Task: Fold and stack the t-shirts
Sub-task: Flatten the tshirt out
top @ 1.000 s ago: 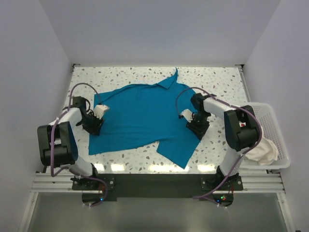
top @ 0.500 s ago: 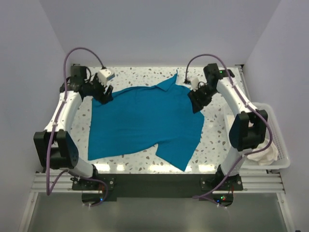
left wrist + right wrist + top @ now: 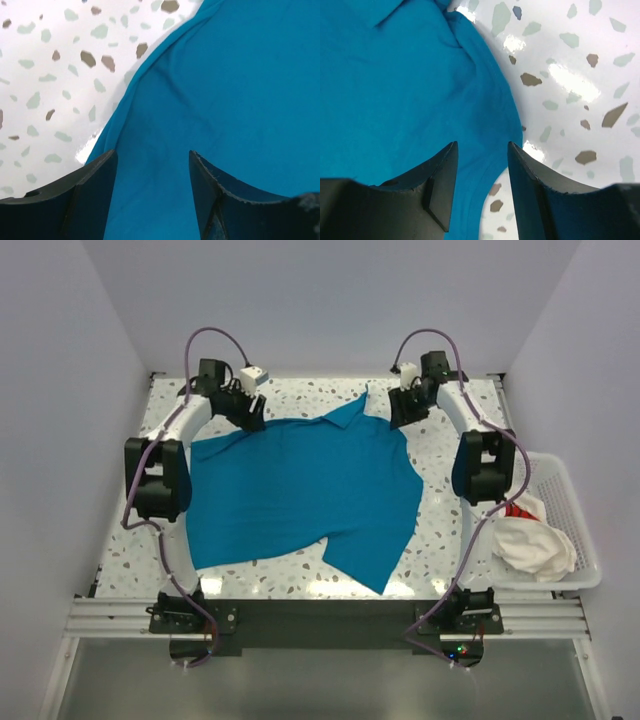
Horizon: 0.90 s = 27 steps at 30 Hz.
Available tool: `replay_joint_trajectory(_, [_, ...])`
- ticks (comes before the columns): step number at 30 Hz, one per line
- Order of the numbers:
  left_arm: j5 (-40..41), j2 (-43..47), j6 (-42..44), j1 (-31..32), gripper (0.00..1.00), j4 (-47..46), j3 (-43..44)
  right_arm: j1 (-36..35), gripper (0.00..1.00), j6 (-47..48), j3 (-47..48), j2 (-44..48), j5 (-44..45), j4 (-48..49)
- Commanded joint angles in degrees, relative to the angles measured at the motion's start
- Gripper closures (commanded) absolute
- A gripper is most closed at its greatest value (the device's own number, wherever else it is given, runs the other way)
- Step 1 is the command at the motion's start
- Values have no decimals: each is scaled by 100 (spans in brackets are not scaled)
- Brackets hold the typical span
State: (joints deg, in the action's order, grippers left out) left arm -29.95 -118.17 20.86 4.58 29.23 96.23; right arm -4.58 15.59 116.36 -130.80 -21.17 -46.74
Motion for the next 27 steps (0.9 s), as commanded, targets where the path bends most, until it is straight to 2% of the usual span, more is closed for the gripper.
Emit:
replay_joint_trajectory(1, [156, -4, 426, -177, 37, 723, 301, -43, 52, 31, 327, -182, -221, 200])
replay_joint_trajectory(8, [692, 266, 1200, -168, 40, 1155, -656, -271, 55, 576, -762, 264, 34, 235])
replay_joint_trajectory(14, [438, 1276, 1709, -317, 36, 1471, -1685, -298, 52, 971, -2081, 1670, 43, 333])
replay_joint_trajectory(19, [349, 1919, 1964, -458, 36, 1937, -2177, -561, 53, 1665, -2845, 2514, 51, -247])
replay_joint_trajectory(24, [701, 2307, 2185, -852, 36, 1972, -2854, -1141, 57, 2088, -3566, 2770, 324, -625])
replay_joint_trajectory(27, [728, 2369, 2247, -1089, 37, 2078, -2978, -1335, 60, 2228, -3873, 2841, 420, -827])
